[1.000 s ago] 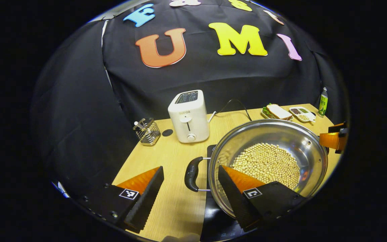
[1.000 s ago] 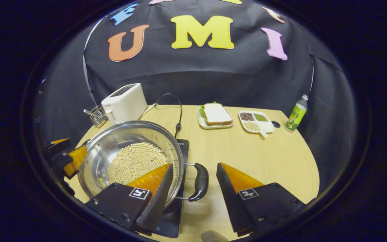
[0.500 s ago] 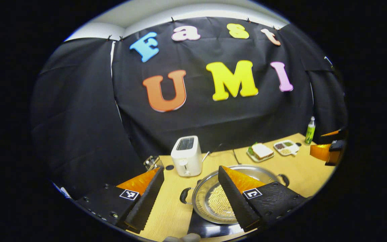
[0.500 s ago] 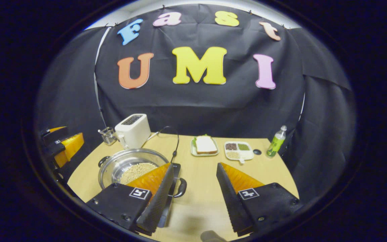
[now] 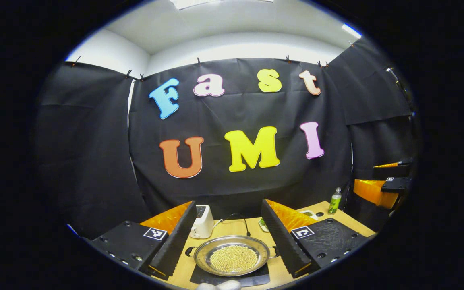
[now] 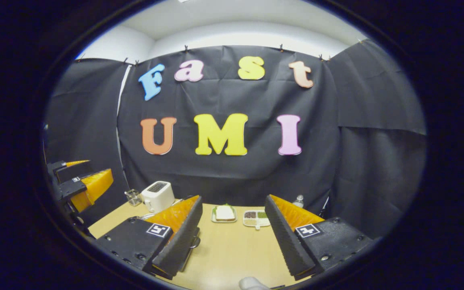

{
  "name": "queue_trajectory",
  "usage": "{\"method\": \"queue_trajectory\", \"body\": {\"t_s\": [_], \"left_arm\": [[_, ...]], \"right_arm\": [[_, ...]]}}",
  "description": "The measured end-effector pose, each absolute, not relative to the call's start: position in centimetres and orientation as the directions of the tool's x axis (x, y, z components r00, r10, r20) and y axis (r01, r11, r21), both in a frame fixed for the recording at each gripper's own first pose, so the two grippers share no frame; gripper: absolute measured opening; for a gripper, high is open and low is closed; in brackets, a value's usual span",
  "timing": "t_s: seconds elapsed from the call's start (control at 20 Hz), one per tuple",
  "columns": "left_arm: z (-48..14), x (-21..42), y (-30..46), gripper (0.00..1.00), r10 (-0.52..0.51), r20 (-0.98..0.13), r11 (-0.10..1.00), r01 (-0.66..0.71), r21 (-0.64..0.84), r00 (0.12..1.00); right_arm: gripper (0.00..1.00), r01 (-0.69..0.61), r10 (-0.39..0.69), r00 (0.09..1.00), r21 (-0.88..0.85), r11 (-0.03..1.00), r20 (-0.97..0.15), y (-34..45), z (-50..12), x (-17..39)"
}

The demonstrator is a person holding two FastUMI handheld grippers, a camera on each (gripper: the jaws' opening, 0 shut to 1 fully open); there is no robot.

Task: First push the handle of the pot to place it horizontally, then grasp the pot with both hands and set it on the induction cooktop.

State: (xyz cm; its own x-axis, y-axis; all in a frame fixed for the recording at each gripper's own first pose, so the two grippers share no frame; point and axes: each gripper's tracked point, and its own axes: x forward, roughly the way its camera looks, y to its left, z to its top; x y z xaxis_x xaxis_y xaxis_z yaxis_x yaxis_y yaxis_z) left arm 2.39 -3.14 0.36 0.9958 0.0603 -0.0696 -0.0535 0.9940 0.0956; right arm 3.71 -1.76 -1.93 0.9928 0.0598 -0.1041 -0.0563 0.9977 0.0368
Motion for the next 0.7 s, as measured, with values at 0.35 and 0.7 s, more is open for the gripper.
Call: {"method": "queue_trajectory", "body": {"t_s": [0.35,0.7], "left_arm": [[2.4,-0.4,-6.9,0.96,0.069,-0.044,0.996,-0.067,0.052,0.997],[5.1,-2.0,-6.5,0.96,0.105,-0.011,0.993,-0.104,0.056,0.994]], "right_arm": [[0.99,-0.02,0.02,1.0,0.006,1.0,0.003,-7.7,3.1,0.6],[0.96,-0.034,0.034,0.999,0.037,0.999,-0.002,-9.4,4.0,-1.4]]}}
